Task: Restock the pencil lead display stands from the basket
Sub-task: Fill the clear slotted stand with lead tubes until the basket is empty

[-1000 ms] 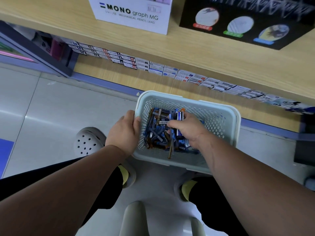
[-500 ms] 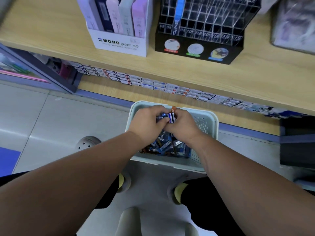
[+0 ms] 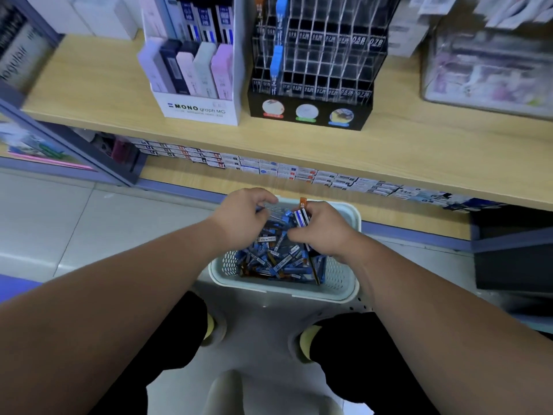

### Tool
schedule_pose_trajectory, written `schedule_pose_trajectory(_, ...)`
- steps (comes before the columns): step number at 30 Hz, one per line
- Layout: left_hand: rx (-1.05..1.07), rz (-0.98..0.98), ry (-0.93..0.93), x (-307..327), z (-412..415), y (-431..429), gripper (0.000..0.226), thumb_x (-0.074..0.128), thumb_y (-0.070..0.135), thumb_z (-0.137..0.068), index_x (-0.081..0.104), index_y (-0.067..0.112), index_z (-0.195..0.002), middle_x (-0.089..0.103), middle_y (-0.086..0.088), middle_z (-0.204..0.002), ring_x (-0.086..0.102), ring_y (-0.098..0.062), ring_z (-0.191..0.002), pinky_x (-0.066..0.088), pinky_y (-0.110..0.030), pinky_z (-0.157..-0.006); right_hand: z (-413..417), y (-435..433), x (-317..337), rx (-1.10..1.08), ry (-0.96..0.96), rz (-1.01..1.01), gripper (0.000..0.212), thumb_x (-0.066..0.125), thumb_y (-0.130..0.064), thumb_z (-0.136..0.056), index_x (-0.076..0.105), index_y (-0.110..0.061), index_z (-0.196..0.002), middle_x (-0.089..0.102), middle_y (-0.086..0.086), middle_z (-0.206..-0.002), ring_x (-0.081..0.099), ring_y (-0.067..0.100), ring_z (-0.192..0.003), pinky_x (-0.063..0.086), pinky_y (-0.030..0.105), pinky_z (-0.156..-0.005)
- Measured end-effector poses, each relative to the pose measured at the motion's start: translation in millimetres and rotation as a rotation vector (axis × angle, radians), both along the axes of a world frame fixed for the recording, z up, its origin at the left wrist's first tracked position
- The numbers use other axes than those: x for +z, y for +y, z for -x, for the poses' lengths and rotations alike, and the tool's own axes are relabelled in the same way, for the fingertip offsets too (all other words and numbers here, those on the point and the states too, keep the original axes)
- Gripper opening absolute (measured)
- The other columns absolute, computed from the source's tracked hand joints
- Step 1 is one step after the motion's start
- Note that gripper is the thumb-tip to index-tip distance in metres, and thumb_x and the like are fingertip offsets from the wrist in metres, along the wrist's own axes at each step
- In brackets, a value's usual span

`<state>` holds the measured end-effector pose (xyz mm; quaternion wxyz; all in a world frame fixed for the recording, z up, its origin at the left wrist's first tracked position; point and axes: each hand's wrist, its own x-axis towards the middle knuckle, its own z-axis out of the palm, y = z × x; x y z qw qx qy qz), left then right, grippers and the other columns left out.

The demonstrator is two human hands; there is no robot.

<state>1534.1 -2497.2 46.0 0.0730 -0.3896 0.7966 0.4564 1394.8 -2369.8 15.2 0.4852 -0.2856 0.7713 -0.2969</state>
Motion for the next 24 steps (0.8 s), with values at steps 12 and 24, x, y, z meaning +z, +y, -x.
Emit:
schedule_pose_trajectory(12, 0.038, -0.24, 0.133, 132, -26, 2, 0.014, 0.045, 0.009, -0.1, 0.052, 0.013, -0.089, 0.061, -0.01, -0.065, 0.057, -0.025, -0.055, 0.044, -0.03, -0.054, 5, 21, 132, 0.021, -0.034, 0.157, 0.017, 0.077, -0.013, -0.077, 0.069, -0.016, -0.092, 0.07, 0.023, -0.075, 0.061, 0.025, -0.063, 0.049, 0.04, -0.06)
schedule_pose_trajectory(24, 0.163, -0.281, 0.431, 173, 12, 10, 0.01, 0.046, 0.017, -0.102, 0.05, 0.015, -0.094, 0.038, 0.007, -0.054, 0.033, -0.013, -0.048, 0.037, -0.03, -0.052, 4, 27, 226, -0.274, -0.205, 0.295, 0.025, 0.073, -0.002, -0.08, 0.065, 0.002, -0.104, 0.062, 0.016, -0.073, 0.057, 0.028, -0.065, 0.05, 0.035, -0.055)
